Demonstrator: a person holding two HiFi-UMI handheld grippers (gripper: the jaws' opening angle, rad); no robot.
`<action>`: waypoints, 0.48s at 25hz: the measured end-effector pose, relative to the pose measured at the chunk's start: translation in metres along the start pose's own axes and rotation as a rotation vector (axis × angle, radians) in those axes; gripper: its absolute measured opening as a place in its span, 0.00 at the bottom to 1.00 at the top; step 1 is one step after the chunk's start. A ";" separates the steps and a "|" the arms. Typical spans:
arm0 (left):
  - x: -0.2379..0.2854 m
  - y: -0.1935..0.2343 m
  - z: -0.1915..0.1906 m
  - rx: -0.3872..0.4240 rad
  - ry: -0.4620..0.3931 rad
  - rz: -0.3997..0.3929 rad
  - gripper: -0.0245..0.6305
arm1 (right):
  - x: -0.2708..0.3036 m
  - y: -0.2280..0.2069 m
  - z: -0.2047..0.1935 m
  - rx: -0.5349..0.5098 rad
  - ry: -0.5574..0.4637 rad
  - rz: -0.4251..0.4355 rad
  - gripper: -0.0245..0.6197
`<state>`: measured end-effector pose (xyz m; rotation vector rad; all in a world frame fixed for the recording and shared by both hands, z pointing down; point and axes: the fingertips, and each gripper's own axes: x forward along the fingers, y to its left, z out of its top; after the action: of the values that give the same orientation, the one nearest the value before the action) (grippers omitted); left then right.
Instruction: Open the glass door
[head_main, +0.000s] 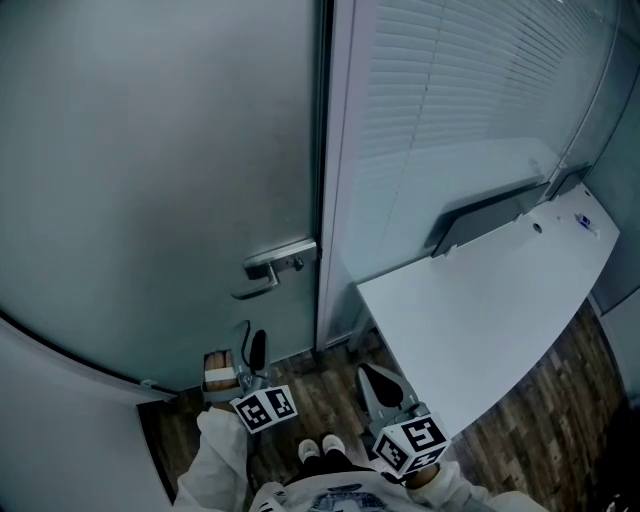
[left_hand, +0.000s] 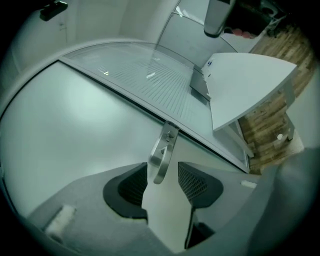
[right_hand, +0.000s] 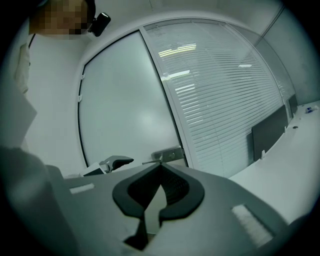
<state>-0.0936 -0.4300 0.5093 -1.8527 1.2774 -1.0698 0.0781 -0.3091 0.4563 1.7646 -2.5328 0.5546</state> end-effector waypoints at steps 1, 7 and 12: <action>0.005 -0.001 -0.002 0.013 0.002 -0.001 0.34 | -0.001 -0.002 -0.002 0.002 0.002 -0.006 0.04; 0.029 -0.004 -0.008 0.082 0.013 -0.006 0.34 | -0.005 -0.009 -0.006 0.008 0.010 -0.030 0.04; 0.051 -0.012 -0.013 0.157 0.030 -0.027 0.34 | -0.006 -0.011 -0.006 0.010 0.016 -0.039 0.04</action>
<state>-0.0904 -0.4746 0.5386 -1.7465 1.1535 -1.1814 0.0890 -0.3051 0.4637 1.8009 -2.4840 0.5777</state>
